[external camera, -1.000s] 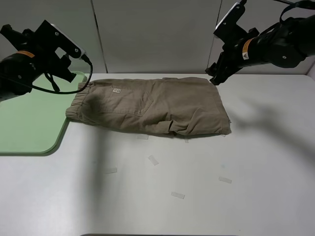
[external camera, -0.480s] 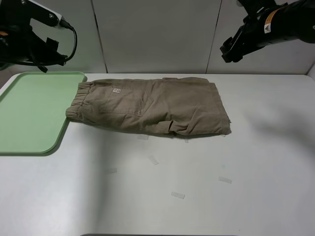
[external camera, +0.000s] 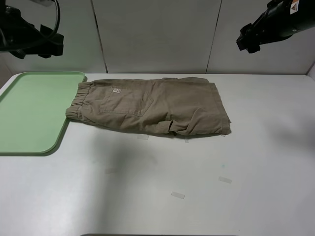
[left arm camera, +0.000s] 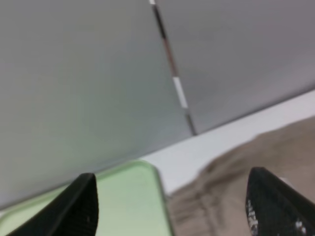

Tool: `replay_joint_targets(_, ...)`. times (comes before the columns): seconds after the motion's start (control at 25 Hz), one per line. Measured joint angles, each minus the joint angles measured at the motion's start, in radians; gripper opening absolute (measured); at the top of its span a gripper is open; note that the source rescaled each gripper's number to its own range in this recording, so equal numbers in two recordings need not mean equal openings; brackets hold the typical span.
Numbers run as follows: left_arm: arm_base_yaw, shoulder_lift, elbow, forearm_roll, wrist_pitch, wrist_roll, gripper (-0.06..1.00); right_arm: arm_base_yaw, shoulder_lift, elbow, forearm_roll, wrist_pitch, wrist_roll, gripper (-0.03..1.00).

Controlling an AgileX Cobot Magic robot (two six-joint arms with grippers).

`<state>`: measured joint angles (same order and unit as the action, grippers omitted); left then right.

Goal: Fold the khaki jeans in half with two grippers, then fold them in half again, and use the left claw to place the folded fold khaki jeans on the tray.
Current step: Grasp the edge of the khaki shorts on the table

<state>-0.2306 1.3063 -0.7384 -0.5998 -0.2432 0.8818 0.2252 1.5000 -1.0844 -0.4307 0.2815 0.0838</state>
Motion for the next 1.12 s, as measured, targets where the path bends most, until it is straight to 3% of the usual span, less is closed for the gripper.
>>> replay_joint_targets(0.16,-0.001,-0.083,0.0,0.001,0.132,-0.053,0.73,0.0,-0.079,0.0,0.08,0.035,-0.032,0.84)
replay_joint_targets(0.56,0.003,-0.484,0.0,0.001,0.328,-0.096,0.74,0.0,-0.253,0.0,0.201,0.132,-0.147,0.84)
replay_joint_targets(0.8,0.093,-0.738,-0.015,0.015,0.498,-0.212,0.74,0.0,-0.282,0.0,0.225,0.157,-0.149,0.84)
replay_joint_targets(0.92,0.153,-0.826,-0.04,0.105,0.655,-0.331,0.74,0.0,-0.284,0.0,0.228,0.16,-0.149,0.84)
replay_joint_targets(1.04,0.173,-0.885,-0.057,0.271,0.795,-0.548,0.74,0.0,-0.284,0.0,0.228,0.163,-0.15,0.84)
replay_joint_targets(1.12,0.174,-0.922,-0.057,0.427,0.885,-0.722,0.74,0.0,-0.284,0.0,0.228,0.164,-0.15,0.84)
